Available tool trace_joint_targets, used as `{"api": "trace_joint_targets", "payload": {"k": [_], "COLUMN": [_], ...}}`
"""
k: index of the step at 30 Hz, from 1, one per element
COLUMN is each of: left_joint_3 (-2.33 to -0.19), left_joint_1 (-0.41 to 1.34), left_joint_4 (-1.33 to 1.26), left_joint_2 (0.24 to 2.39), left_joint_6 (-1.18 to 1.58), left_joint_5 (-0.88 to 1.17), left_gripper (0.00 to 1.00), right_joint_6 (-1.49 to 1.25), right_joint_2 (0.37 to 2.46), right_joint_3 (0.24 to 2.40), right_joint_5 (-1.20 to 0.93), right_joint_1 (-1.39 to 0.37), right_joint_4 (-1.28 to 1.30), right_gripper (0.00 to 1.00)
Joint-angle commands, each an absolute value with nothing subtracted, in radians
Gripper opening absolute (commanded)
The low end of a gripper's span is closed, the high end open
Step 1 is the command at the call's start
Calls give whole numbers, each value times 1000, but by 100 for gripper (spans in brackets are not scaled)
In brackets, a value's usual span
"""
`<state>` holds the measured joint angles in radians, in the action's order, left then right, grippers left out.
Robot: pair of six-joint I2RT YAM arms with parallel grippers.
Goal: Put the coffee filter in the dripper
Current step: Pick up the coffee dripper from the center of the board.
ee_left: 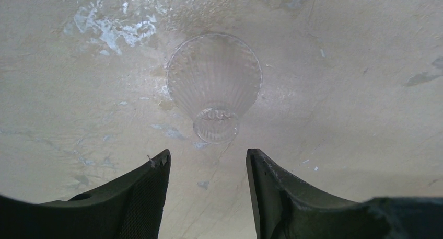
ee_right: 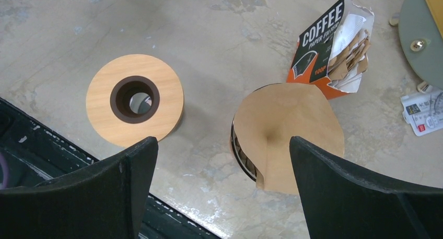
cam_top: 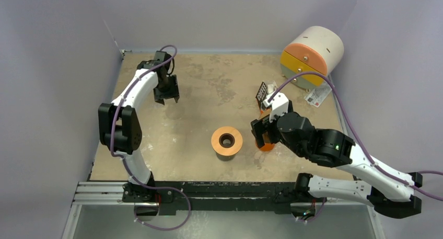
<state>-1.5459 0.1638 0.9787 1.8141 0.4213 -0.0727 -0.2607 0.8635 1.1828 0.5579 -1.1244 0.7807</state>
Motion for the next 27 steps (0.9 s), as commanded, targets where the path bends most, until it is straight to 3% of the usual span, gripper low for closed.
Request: {"api": "trace_joint_targets", "payload": {"k": [1,16,27], "left_joint_3": [-1601,-1626,-1635], "left_joint_1": [160,161,161], "left_joint_4": [953,953,961], "left_joint_2": [1822,1908,1937], "left_joint_6": [399,380,367], "left_joint_5": [-39,-67,-74], "left_gripper": [54,55,43], "right_joint_6": [-249,-275,-278], "right_joint_2": [849,850,872], "right_joint_3": [1176,1200,1200], "right_joint_5": [561,550,552], "right_joint_1": [-1121,-1122,-1121], "right_joint_4": [798,830,824], "right_gripper": [98,98,99]}}
